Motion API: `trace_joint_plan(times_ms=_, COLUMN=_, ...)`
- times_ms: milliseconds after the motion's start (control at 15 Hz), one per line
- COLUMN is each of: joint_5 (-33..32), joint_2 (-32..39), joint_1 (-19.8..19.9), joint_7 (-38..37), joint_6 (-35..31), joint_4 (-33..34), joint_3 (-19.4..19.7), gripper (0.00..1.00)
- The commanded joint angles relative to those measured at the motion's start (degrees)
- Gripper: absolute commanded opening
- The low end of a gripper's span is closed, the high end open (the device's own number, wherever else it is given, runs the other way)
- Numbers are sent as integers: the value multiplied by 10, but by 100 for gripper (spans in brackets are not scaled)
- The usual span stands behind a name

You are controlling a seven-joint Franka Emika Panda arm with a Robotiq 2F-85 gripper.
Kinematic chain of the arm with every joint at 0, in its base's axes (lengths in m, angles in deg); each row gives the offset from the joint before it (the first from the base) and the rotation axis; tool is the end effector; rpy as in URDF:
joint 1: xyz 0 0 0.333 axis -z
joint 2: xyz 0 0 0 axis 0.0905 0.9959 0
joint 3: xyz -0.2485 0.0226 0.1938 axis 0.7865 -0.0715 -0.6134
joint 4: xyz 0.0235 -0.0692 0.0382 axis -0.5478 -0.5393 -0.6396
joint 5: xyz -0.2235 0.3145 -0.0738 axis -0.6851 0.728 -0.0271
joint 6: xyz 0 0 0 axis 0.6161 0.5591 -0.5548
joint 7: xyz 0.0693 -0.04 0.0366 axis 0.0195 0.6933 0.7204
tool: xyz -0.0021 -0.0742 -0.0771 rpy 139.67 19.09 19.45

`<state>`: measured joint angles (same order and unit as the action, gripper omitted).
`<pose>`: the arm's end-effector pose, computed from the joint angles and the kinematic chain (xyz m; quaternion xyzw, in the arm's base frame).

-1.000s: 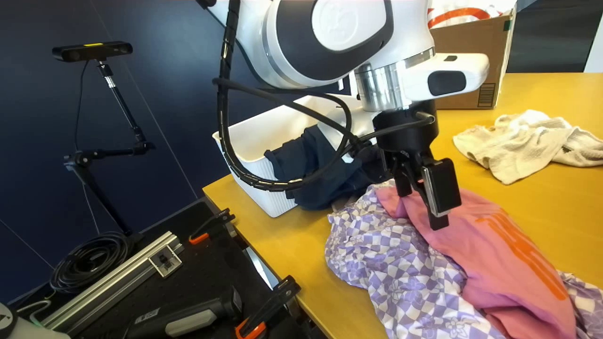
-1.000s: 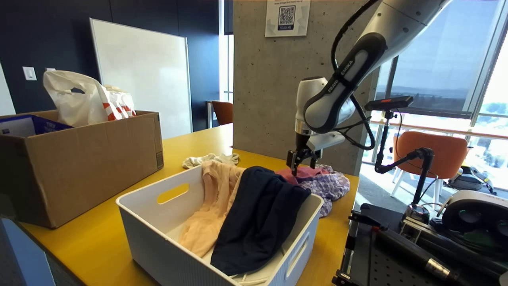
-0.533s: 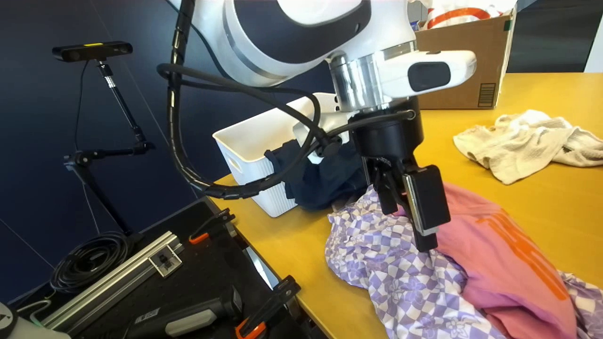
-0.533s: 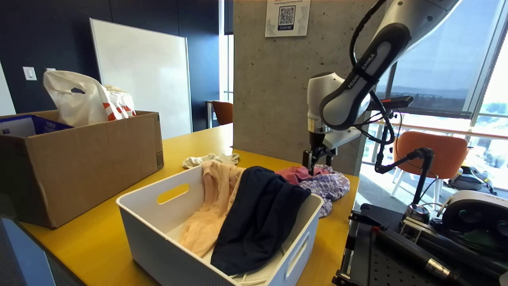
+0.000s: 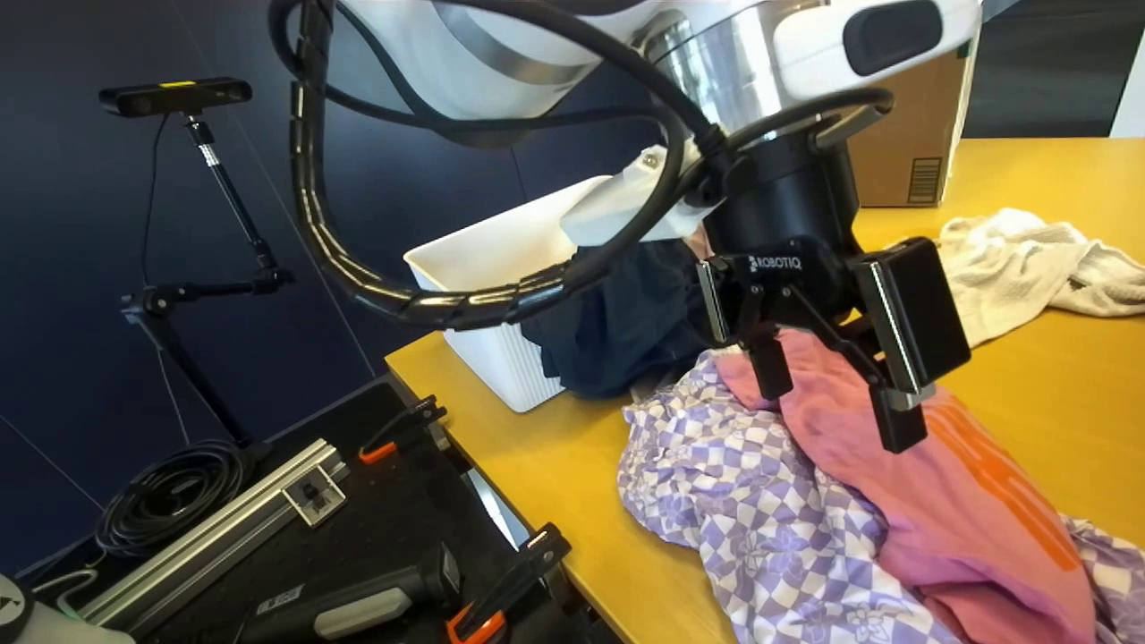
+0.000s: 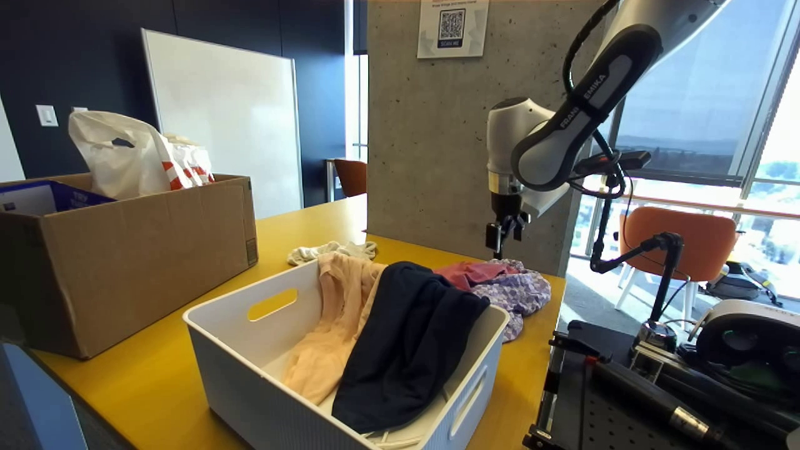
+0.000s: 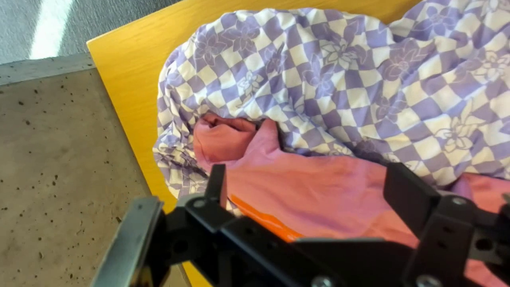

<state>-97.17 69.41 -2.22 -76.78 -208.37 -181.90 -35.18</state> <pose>0.5186 -0.2021 0.2513 0.9797 -0.1126 0.0058 0.1658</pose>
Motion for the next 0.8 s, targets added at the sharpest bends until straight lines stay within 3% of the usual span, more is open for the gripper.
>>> trace_joint_plan(times_ms=0, joint_5=-4, joint_2=0, joint_1=10, joint_7=-4, joint_6=2, joint_4=1, joint_3=-9, gripper=100)
trace_joint_plan(times_ms=200, joint_5=-4, joint_2=3, joint_1=10, joint_7=-5, joint_6=2, joint_4=-1, joint_3=-9, gripper=100)
trace_joint_plan(times_ms=333, joint_5=-59, joint_2=18, joint_1=-18, joint_7=-51, joint_6=5, joint_4=13, joint_3=4, gripper=100)
trace_joint_plan(times_ms=733, joint_5=-212, joint_2=29, joint_1=-45, joint_7=-181, joint_6=-10, joint_4=-31, joint_3=22, gripper=100)
